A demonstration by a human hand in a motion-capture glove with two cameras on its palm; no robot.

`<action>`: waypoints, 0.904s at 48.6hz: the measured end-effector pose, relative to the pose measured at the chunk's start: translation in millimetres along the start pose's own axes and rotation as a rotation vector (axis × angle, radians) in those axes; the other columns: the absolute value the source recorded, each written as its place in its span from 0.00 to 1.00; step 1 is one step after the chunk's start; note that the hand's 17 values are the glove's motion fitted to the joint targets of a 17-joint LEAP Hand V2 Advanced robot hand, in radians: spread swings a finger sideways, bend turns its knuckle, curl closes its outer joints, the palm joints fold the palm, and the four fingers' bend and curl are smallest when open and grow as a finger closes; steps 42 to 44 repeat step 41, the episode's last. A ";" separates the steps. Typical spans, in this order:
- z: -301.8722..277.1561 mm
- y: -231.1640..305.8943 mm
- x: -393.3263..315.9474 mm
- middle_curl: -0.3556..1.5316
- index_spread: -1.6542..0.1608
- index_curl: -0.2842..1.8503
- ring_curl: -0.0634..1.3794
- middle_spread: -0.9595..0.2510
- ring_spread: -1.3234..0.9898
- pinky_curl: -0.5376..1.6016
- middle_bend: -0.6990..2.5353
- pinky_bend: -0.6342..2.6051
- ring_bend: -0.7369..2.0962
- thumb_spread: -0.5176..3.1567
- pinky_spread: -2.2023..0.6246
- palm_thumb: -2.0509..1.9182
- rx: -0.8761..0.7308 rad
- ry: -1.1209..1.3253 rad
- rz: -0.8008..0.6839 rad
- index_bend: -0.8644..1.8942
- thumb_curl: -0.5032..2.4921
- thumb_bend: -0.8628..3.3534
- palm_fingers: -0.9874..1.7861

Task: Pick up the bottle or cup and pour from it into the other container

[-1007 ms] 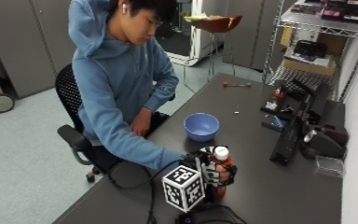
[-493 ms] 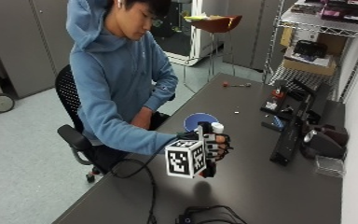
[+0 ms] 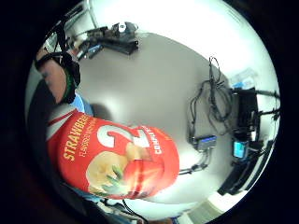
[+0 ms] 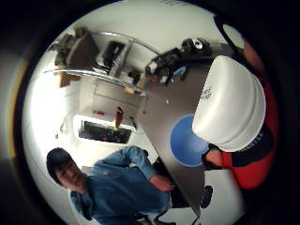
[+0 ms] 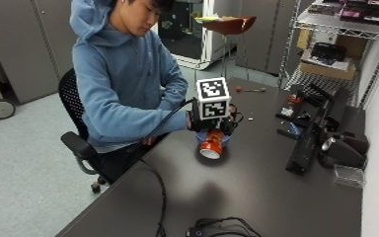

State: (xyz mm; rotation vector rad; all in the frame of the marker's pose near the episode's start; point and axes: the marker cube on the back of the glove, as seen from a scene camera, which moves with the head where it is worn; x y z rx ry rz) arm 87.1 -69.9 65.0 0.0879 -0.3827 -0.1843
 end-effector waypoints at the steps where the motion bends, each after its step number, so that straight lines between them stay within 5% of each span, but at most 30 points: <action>1: 0.5 -1.0 -4.4 0.45 0.85 0.29 0.35 0.76 0.51 0.42 0.31 0.30 0.44 0.19 0.75 0.79 -0.020 0.044 -0.004 0.36 0.39 0.20 0.75; 13: 15.6 -3.4 -48.3 0.45 0.85 0.29 0.36 0.76 0.51 0.43 0.31 0.30 0.44 0.19 0.75 0.79 -0.267 0.678 -0.130 0.36 0.40 0.20 0.75; 23: 32.9 -5.8 -74.7 0.46 0.85 0.29 0.36 0.75 0.51 0.43 0.31 0.30 0.43 0.19 0.74 0.79 -0.311 1.095 -0.236 0.36 0.40 0.20 0.75; 44: 57.7 -10.3 -100.0 0.46 0.84 0.28 0.37 0.74 0.50 0.43 0.30 0.30 0.43 0.20 0.74 0.79 -0.336 1.166 -0.300 0.35 0.40 0.20 0.75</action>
